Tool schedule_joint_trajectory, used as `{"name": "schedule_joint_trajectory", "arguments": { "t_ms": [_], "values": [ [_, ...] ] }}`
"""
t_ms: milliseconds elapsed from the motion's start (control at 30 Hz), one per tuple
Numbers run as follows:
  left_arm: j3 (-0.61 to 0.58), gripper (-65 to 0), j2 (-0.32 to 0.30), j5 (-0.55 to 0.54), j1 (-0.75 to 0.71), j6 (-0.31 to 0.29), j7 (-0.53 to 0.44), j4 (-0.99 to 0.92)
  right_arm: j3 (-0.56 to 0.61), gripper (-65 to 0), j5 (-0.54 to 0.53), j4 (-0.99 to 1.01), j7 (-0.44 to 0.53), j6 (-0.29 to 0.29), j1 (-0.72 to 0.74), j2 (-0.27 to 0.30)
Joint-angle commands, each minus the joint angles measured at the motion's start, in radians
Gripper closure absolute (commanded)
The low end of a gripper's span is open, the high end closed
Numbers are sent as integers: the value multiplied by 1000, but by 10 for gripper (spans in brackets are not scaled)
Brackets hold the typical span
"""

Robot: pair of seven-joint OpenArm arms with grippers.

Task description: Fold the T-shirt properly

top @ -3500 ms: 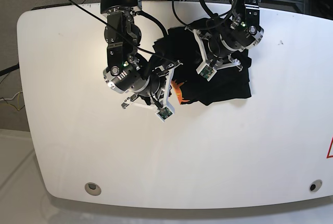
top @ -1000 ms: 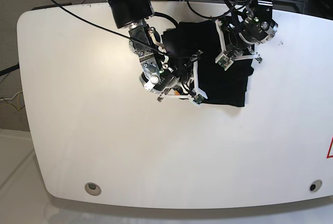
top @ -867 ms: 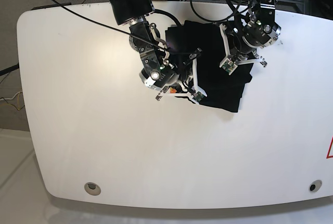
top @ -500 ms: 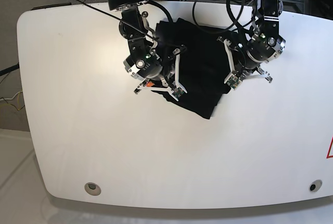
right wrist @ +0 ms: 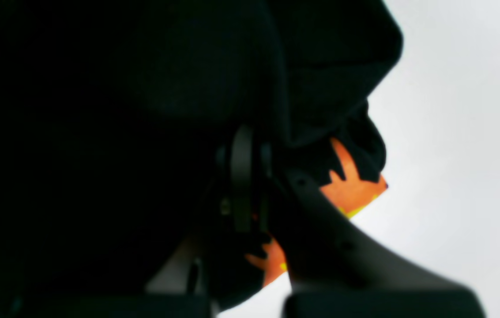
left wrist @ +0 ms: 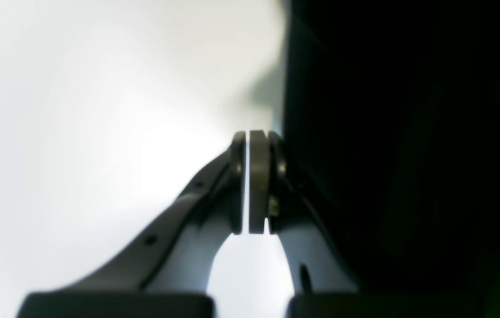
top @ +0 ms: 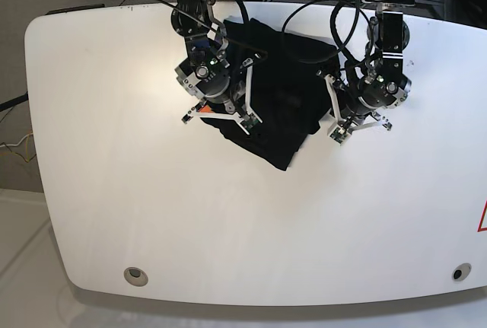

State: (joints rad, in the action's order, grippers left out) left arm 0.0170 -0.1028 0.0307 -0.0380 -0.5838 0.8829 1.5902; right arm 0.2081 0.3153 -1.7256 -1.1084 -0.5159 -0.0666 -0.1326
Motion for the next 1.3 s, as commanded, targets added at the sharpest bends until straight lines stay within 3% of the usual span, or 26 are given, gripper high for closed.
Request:
{"name": "schedule_joint_trajectory", "arguments": {
  "t_ms": [0, 433, 633, 833, 1000, 1067, 1267],
  "values": [
    [-16, 0, -1, -4, 26, -2, -15, 3, -2, 0, 12, -1, -52, -7, -6, -11],
    [-70, 0, -15, 4, 45, -2, -12, 190, -2, 0, 3, -100, -58, -7, 52, -22],
    [-68, 0, -79, 2, 68, -2, -9, 293, -2, 0, 12, -141, -80, -7, 84, -25],
    [-67, 0, -96, -4, 68, -2, 38, 345, -2, 0, 12, -141, -101, -7, 130, -25],
    [-68, 0, -84, -5, 43, -5, 114, 348, -2, 0, 5, -136, -101, -7, 161, -25],
    [-70, 0, -50, -16, 16, -5, 120, 350, -2, 0, 5, -133, -101, -5, 170, -25],
    [-71, 0, 7, -94, -64, -5, 135, 352, -2, 0, 3, -83, -101, 61, 195, -25]
  ]
}}
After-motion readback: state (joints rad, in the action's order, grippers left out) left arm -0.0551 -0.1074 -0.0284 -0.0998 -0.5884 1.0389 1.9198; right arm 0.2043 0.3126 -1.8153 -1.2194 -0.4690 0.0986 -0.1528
